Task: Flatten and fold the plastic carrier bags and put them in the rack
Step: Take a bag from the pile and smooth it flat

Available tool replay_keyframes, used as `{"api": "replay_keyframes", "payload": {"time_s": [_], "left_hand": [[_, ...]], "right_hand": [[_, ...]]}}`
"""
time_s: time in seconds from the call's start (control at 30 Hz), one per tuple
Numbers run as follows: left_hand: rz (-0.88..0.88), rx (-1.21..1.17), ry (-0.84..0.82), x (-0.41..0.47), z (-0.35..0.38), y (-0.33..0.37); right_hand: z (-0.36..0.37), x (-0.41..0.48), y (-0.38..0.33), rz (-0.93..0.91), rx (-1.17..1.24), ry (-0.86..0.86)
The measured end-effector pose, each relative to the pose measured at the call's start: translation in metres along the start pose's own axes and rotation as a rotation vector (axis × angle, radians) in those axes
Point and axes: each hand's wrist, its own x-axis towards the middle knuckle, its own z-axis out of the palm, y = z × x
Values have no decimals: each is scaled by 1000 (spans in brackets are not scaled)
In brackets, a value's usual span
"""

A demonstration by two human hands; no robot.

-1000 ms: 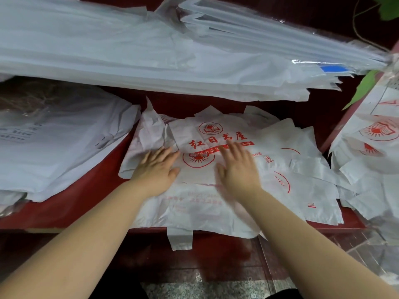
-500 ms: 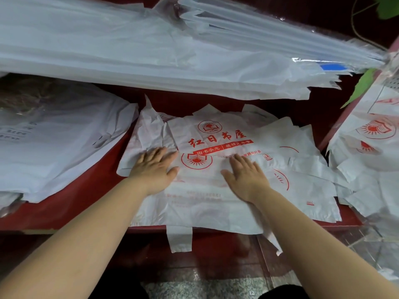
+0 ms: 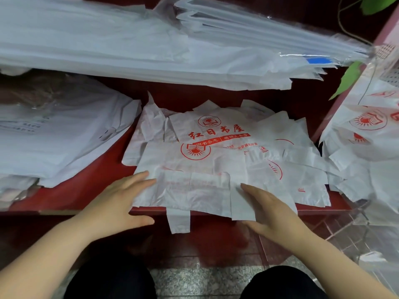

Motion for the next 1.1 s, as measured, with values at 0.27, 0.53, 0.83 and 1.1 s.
{"api": "replay_keyframes", "payload": {"time_s": [0.27,0.53,0.83,1.1], "left_hand": [[3,-125,170,-7,7,3],[-61,-114,317,-14,1,2],[157,-218,250,-20,3,7],[154,-242,280,-1,19,25]], "right_hand": [[22,11,3,-203,-233,229],[8,12,5,-204,-194,328],[-19,-24,2,104,469,278],[-15,-23,8,240,458,266]]}}
